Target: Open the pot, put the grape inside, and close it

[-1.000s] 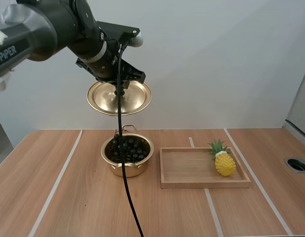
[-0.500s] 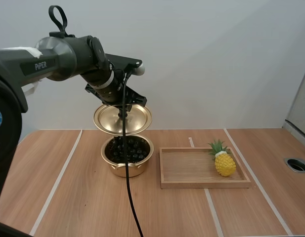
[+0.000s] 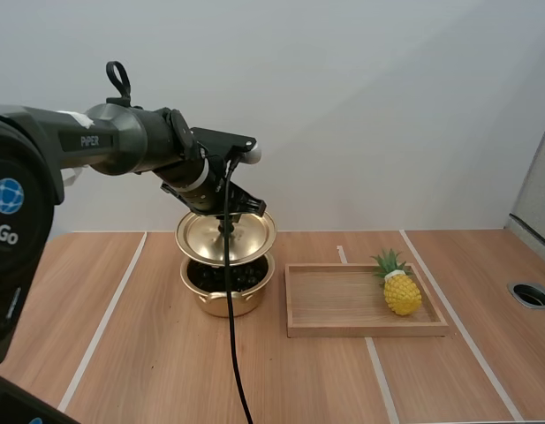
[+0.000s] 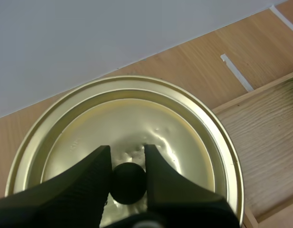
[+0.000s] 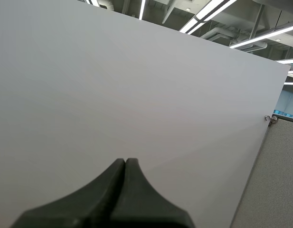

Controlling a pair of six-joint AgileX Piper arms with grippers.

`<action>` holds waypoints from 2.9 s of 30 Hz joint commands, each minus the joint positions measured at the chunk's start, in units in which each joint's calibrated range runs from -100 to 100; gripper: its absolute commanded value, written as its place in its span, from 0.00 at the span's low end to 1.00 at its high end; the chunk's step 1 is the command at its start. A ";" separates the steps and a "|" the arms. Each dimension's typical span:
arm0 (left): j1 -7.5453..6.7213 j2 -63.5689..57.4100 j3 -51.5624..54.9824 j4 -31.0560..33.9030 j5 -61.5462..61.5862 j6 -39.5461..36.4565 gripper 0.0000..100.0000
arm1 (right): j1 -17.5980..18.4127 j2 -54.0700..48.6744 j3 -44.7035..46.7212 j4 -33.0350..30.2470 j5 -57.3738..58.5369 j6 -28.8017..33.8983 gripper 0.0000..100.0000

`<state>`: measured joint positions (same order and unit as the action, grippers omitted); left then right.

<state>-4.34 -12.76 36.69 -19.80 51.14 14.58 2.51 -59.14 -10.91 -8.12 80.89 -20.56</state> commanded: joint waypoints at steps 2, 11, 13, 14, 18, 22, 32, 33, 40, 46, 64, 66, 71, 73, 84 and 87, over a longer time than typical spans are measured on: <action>-0.06 0.19 2.01 -2.00 -4.82 1.00 0.00 | -0.27 -0.69 -0.51 -0.54 0.18 0.49 0.00; -0.06 0.90 4.68 -2.12 -8.02 1.91 0.00 | -0.27 -0.69 -0.51 -0.54 0.18 0.49 0.00; -0.06 1.69 4.68 -2.12 -7.85 1.91 0.00 | -0.27 -0.69 -0.51 -0.54 0.18 0.49 0.00; -0.06 2.17 4.68 -2.12 -7.85 1.91 0.00 | -0.27 -0.69 -0.51 -0.54 0.18 0.49 0.00; -0.06 4.22 4.68 -2.12 -7.67 1.91 0.00 | -0.27 -0.69 -0.51 -0.54 0.29 0.49 0.00; -0.06 5.61 4.68 -2.12 -7.67 1.91 0.00 | -0.27 -0.69 -0.51 -0.54 0.29 0.49 0.00; -0.06 7.04 5.10 -0.68 -7.40 1.91 0.00 | -0.27 -0.69 -0.51 -0.54 0.29 0.49 0.00; -0.06 7.04 5.28 -0.55 -7.82 1.91 0.00 | -0.27 -0.69 -0.51 -0.54 0.29 0.49 0.00; -0.06 8.14 7.30 1.97 -6.89 1.91 0.00 | -0.27 -0.69 -0.51 -0.54 0.29 0.49 0.00; -0.06 9.16 9.23 2.45 -8.74 1.91 0.00 | -0.27 -0.69 -0.51 -0.54 0.29 0.49 0.00; -0.06 5.85 7.17 2.28 -12.60 0.08 0.59 | -0.27 -0.69 -0.51 -0.54 0.29 0.49 0.00; -0.06 4.10 5.83 2.28 -12.04 0.08 0.83 | -0.27 -0.69 -0.51 -0.54 0.29 0.49 0.00; -0.06 0.17 2.75 1.59 -11.51 0.08 1.00 | -0.27 -0.69 -0.51 -0.54 0.29 0.49 0.00; -0.06 -0.73 2.12 1.59 -11.33 0.08 1.00 | -0.27 -0.69 -0.51 -0.54 0.29 0.49 0.00; -0.06 -1.51 -0.38 2.28 -7.94 -1.83 1.00 | -0.27 -0.69 -0.51 -0.54 0.29 0.49 0.00; -0.06 -1.91 -3.76 5.22 -7.94 -5.44 1.00 | -0.27 -0.69 -0.51 -0.54 0.29 0.49 0.00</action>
<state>-4.34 -13.66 35.69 -16.43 43.75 12.28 2.51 -59.14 -10.91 -8.12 80.89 -20.56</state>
